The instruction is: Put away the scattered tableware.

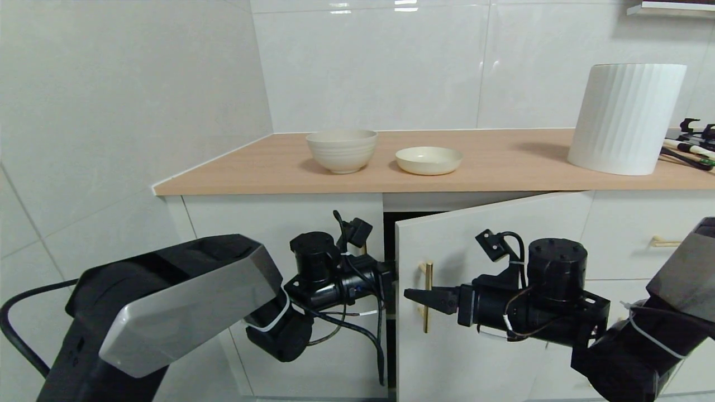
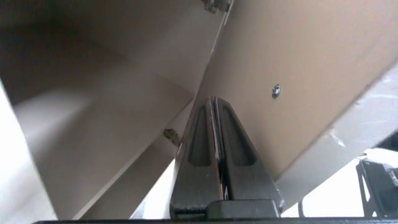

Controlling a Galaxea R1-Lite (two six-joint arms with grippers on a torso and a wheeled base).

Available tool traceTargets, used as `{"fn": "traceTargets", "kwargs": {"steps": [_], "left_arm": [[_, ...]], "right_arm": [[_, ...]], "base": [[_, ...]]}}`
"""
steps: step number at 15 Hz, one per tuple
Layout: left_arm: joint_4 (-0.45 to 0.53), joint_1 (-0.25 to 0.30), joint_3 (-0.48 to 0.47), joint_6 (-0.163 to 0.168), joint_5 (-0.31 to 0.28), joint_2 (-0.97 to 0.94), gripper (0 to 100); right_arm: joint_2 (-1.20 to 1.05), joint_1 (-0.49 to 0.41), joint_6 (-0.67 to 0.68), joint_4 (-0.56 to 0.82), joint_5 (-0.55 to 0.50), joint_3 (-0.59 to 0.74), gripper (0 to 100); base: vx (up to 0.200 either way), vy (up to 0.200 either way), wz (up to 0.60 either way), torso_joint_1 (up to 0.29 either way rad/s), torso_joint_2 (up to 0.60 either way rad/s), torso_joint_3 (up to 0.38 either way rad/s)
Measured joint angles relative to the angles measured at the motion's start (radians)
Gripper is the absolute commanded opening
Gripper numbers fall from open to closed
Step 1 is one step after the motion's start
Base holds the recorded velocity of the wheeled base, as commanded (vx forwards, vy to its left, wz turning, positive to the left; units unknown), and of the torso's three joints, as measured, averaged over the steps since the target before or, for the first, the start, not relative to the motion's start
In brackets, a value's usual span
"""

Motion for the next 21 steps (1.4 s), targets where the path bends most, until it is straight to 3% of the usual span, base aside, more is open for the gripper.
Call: {"fn": "traceTargets", "kwargs": {"steps": [10,15,21], "left_arm": [[0.006,0.000,0.025,-0.001,0.006,-0.016,0],[0.079,-0.015,-0.001,-0.002,0.007,-0.022,0],[0.142,-0.026,-0.089,-0.002,0.008,0.019,0]], "right_arm": [[-0.258,0.029,-0.002,-0.072,0.013,0.379,100],[-0.301,0.071,-0.002,-0.073,0.014,0.421,100],[-0.302,0.079,-0.050,-0.073,0.012,0.431,100]], "base": [[0.000,0.000,0.00,0.000,0.00,0.000],[-0.200,0.000,0.00,0.003,0.00,0.002],[0.000,0.000,0.00,0.000,0.00,0.000]]}}
